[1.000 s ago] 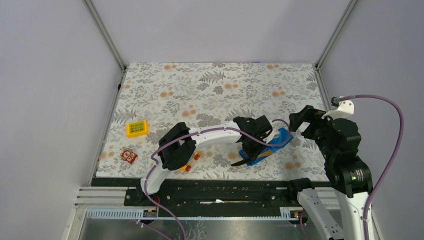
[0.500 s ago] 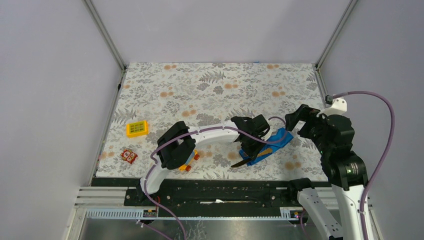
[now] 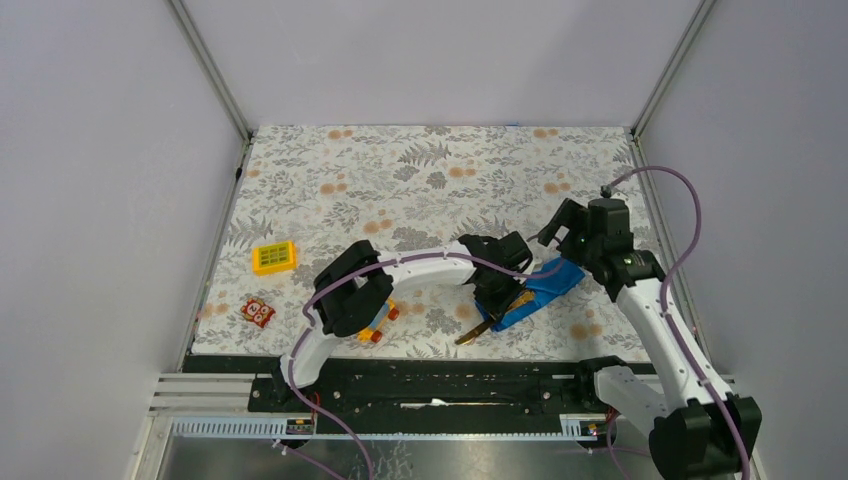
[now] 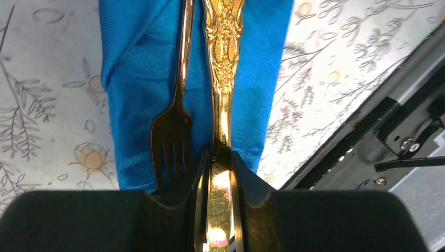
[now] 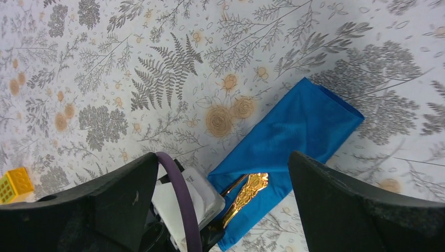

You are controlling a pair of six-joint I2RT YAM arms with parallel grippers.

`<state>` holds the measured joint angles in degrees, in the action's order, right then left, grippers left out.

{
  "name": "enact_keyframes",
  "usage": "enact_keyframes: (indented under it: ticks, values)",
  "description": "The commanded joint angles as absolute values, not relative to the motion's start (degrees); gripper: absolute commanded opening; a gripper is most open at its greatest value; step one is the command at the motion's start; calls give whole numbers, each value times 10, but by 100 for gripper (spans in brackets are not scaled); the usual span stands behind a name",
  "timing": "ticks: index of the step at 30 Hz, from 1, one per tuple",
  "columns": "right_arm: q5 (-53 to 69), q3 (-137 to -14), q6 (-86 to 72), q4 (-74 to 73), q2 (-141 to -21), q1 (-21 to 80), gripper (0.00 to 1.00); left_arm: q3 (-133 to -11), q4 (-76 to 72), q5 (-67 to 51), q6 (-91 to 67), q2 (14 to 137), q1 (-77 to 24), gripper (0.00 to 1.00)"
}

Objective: Fold the napkin into a case and place the utensils inside
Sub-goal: Insert the knife into the folded napkin.

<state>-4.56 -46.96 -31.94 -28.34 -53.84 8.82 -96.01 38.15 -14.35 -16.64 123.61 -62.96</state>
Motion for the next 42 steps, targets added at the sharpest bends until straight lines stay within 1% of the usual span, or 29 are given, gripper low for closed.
enact_keyframes:
  ticks: [1, 5, 6, 9, 12, 15, 18, 21, 22, 25, 28, 29, 32, 33, 37, 39, 42]
  values:
    - [-82, -430, -345, -211, -598, 53, 98, -967, 339, -115, -146, 1192, -629, 0]
    - [-55, -422, -343, -189, -647, 5, 94, -960, 332, -109, -132, 1185, -629, 0]
    - [-41, -421, -344, -185, -654, -20, 92, -957, 329, -108, -130, 1183, -629, 0]
    - [-7, -421, -346, -179, -651, -58, 91, -945, 316, -115, -120, 1176, -628, 0]
    - [-4, -432, -340, -189, -647, -76, 93, -940, 307, -133, -116, 1169, -629, 0]
    - [-33, -462, -312, -219, -648, -80, 99, -945, 306, -142, -114, 1162, -628, 0]
    - [-47, -490, -292, -241, -649, -80, 100, -951, 305, -147, -112, 1160, -628, 0]
    - [-39, -493, -283, -238, -673, -80, 95, -964, 310, -152, -107, 1172, -628, 0]
    - [-20, -493, -278, -231, -693, -80, 93, -970, 315, -154, -105, 1181, -628, 0]
    - [40, -504, -263, -233, -743, -80, 83, -972, 322, -160, -105, 1185, -628, 0]
    - [100, -485, -255, -208, -769, -79, 77, -957, 325, -158, -117, 1166, -626, 0]
    - [107, -478, -254, -205, -776, -79, 76, -947, 325, -159, -120, 1154, -625, 6]
    - [104, -464, -245, -203, -787, -79, 77, -906, 332, -173, -157, 1103, -611, 32]
    - [102, -463, -242, -203, -786, -79, 78, -878, 325, -183, -173, 1083, -605, 37]
    - [94, -459, -233, -202, -767, -79, 78, -743, 262, -181, -221, 991, -594, 43]
    - [97, -458, -230, -202, -761, -79, 78, -673, 213, -149, -211, 953, -610, 46]
    - [112, -453, -228, -193, -758, -79, 78, -626, 188, -85, -206, 927, -637, 49]
